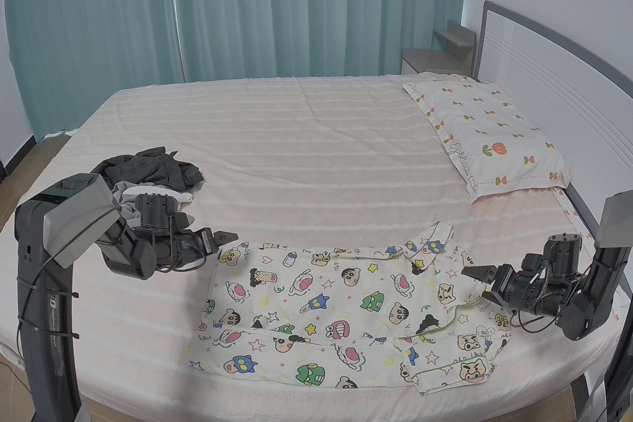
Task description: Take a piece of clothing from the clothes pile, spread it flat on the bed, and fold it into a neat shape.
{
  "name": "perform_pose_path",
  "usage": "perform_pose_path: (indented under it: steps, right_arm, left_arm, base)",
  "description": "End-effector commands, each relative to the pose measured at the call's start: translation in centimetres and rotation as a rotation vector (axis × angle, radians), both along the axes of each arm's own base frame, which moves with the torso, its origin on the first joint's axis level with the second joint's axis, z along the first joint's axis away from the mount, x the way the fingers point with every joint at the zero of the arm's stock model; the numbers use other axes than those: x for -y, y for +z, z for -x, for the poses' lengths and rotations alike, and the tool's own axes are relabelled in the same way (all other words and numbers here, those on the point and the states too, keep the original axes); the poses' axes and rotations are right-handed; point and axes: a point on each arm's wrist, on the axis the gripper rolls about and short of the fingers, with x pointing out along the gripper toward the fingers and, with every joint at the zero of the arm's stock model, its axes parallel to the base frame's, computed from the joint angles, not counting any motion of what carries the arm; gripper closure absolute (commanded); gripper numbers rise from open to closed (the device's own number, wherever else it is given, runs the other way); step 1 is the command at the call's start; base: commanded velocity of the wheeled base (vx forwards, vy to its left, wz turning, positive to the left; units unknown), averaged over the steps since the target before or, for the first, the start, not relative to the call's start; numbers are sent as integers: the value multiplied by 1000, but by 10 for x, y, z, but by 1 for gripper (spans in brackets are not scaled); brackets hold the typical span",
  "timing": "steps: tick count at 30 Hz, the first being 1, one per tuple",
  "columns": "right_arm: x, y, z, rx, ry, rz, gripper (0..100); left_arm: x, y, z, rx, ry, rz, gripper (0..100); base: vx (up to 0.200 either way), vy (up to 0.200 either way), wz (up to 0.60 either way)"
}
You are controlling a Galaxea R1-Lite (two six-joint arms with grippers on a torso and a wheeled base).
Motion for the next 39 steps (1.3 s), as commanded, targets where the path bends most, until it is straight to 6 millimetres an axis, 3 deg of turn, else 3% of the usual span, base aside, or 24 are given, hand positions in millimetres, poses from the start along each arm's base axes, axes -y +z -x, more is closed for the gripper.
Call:
perform_pose_path:
  steps: [1, 7, 21, 33, 39]
  right_arm:
    - [-3, -29, 5, -71, -2, -18, 0]
    - [-13, -35, 14, -73, 32, -14, 0]
    - [-13, -34, 15, -73, 29, -16, 0]
    - [-13, -34, 15, -75, 31, -16, 0]
    - [-13, -35, 15, -75, 31, -16, 0]
  left_arm:
    - [26, -25, -8, 5, -33, 39, 0]
    - [26, -29, -20, 41, -26, 40, 0]
    - [24, -32, -19, 42, 17, 7, 0]
    - [9, -18, -21, 72, 64, -2, 0]
    - [10, -23, -17, 63, 43, -32, 0]
  base:
    - [0, 0, 0]
    - [0, 0, 0]
    - [0, 0, 0]
    - [0, 0, 0]
    - [0, 0, 0]
